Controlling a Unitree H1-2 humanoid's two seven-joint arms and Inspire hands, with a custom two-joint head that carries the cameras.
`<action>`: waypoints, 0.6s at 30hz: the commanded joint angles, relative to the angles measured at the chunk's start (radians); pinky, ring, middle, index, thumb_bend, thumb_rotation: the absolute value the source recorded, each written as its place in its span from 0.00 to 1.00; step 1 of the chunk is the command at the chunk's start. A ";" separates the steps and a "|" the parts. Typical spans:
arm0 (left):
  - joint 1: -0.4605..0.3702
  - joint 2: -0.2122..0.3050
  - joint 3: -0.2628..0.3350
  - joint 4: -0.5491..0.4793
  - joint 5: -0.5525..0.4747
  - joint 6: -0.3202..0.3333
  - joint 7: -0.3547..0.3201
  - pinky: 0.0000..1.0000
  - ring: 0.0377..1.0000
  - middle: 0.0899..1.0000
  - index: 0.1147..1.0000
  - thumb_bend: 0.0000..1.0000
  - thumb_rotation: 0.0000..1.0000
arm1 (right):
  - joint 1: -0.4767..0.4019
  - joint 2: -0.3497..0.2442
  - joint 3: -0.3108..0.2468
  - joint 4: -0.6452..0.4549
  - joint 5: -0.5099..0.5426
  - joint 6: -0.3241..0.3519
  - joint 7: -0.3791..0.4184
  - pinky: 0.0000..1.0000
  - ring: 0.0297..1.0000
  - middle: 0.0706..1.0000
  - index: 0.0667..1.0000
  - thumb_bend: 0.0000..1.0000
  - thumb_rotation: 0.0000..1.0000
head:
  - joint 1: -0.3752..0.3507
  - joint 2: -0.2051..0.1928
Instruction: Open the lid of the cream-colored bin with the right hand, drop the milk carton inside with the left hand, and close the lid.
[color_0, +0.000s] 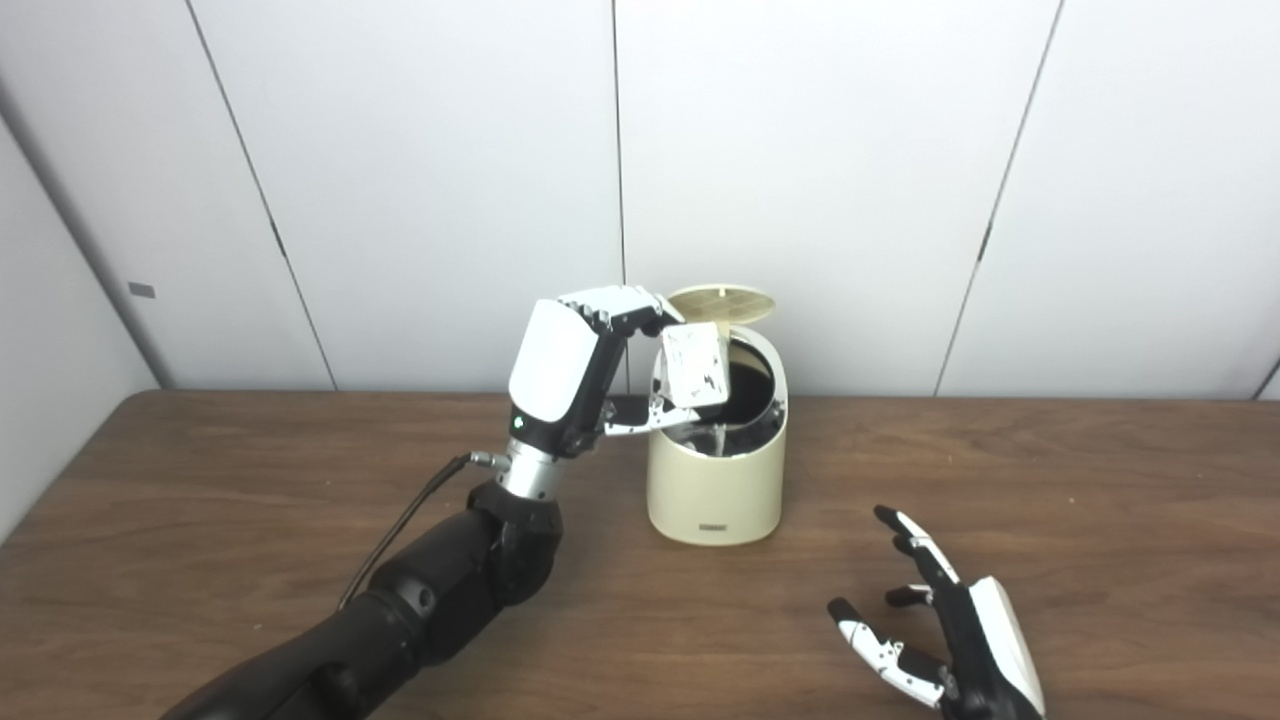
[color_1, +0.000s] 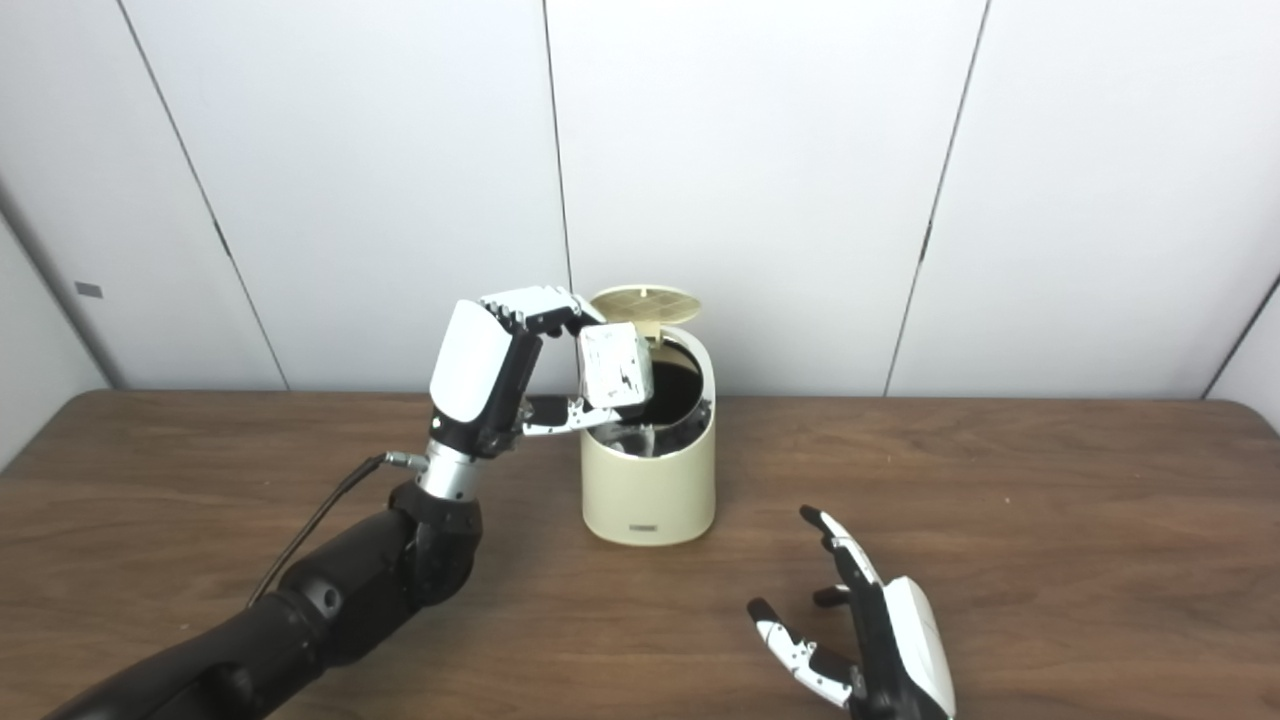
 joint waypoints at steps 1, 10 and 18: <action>-0.045 0.001 0.014 -0.001 -0.026 -0.010 0.013 0.37 0.43 0.44 0.40 0.50 0.00 | -0.002 0.009 0.018 -0.001 -0.001 0.018 0.035 0.79 0.88 0.90 0.88 0.23 0.31 | -0.002 0.002; -0.025 -0.014 0.026 0.016 -0.090 -0.010 -0.069 0.37 0.43 0.43 0.42 0.50 0.00 | -0.005 0.006 0.023 -0.001 -0.003 0.016 0.037 0.80 0.88 0.90 0.89 0.23 0.33 | -0.005 0.007; -0.009 -0.037 0.065 0.040 -0.114 -0.010 -0.164 0.38 0.42 0.44 0.42 0.51 0.00 | -0.008 0.010 0.028 -0.014 -0.009 0.050 0.051 0.81 0.89 0.91 0.89 0.25 0.42 | -0.008 0.010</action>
